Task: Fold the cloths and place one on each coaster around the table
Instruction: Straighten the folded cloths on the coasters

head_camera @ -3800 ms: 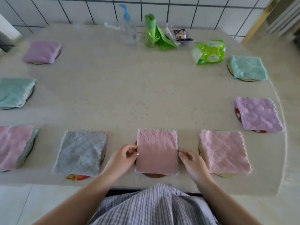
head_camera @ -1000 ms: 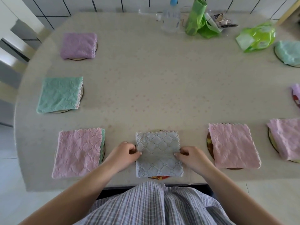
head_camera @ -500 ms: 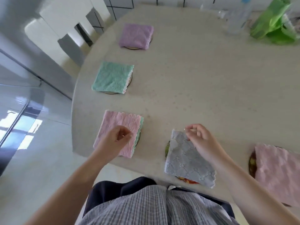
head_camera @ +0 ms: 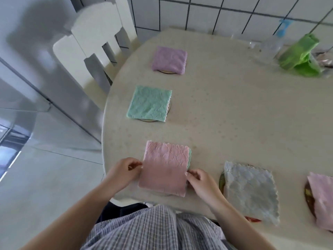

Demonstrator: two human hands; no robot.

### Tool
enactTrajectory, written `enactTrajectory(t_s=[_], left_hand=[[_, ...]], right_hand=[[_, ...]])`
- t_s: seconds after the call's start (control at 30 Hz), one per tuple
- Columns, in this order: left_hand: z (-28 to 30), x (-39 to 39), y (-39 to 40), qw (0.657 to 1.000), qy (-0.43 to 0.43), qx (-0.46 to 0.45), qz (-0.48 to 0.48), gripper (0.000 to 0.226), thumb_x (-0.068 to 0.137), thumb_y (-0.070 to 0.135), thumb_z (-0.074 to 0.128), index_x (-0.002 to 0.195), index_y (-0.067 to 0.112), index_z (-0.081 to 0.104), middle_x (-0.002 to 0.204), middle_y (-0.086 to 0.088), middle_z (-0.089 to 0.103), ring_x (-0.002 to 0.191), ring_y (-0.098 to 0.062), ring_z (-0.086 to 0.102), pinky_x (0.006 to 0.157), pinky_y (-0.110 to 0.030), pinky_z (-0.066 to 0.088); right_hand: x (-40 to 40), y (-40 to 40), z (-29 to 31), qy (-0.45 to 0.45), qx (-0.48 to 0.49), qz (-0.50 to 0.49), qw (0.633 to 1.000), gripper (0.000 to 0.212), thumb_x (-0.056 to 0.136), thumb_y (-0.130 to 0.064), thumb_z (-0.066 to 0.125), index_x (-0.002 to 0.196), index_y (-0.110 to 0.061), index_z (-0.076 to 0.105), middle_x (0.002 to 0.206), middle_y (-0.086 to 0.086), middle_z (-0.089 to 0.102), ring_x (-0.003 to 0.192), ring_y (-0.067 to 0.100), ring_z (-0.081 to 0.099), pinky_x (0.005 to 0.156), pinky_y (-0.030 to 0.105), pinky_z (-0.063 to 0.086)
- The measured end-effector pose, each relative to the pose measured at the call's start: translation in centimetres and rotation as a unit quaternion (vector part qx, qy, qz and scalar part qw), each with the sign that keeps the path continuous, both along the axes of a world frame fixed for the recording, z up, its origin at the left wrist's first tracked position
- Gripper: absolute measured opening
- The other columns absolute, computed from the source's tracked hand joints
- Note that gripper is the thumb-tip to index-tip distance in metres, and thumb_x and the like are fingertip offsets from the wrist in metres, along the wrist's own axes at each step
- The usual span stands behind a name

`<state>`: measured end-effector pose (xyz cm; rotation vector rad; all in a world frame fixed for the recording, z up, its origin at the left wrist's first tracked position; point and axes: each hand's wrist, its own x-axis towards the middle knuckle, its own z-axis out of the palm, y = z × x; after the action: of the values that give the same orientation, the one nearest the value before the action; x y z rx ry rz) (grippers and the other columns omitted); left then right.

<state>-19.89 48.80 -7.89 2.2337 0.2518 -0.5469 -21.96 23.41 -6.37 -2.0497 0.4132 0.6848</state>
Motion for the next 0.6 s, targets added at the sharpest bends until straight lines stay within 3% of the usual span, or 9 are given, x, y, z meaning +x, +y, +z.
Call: enactTrajectory(t_s=[0.1,0.2,0.27,0.4,0.6], left_hand=[[-0.1,0.9,-0.1,0.998,-0.008,0.02,-0.057,0.023,0.088,0.028,0.06,0.069,0.015,0.064,0.063,0.007,0.059,0.057,-0.008,0.051,0.056,-0.023,0.037],[-0.6,2.3,-0.2,0.997,0.021,0.026,-0.065,0.042,0.085,0.032,0.061,0.051,0.016,0.04,0.05,0.003,0.041,0.048,-0.015,0.037,0.054,-0.028,0.028],[-0.8,3.1,-0.2,0.996,0.038,0.023,-0.072,0.046,0.083,0.031,0.063,0.05,0.018,0.033,0.049,0.003,0.035,0.049,-0.016,0.033,0.055,-0.028,0.026],[-0.7,3.6,-0.1,0.995,0.051,-0.005,-0.084,0.043,0.084,0.023,0.063,0.052,0.016,0.034,0.054,-0.002,0.038,0.054,-0.015,0.036,0.056,-0.028,0.025],[-0.3,3.5,0.3,0.992,0.054,-0.014,-0.11,0.037,0.086,0.021,0.058,0.058,0.015,0.035,0.056,0.001,0.036,0.052,-0.012,0.033,0.052,-0.026,0.024]], right_hand=[[-0.2,0.8,-0.1,-0.012,-0.024,-0.036,0.999,0.019,0.089,-0.036,0.056,0.085,-0.02,0.065,0.08,0.005,0.069,0.075,0.02,0.064,0.059,0.029,0.038],[0.0,1.7,0.0,-0.017,-0.056,-0.04,0.997,0.026,0.088,-0.033,0.057,0.07,-0.015,0.06,0.061,0.0,0.06,0.059,0.016,0.052,0.053,0.029,0.031],[0.3,2.1,-0.1,-0.014,-0.072,-0.045,0.996,0.035,0.087,-0.031,0.059,0.056,-0.02,0.049,0.05,-0.006,0.047,0.05,0.01,0.042,0.049,0.028,0.026],[0.6,2.3,-0.6,-0.005,-0.073,-0.069,0.995,0.04,0.085,-0.029,0.061,0.05,-0.019,0.044,0.04,-0.008,0.042,0.048,0.01,0.039,0.051,0.03,0.025],[0.9,2.6,0.0,0.017,-0.055,-0.078,0.995,0.04,0.086,-0.027,0.06,0.05,-0.019,0.043,0.044,-0.009,0.04,0.049,0.01,0.038,0.052,0.029,0.023]])
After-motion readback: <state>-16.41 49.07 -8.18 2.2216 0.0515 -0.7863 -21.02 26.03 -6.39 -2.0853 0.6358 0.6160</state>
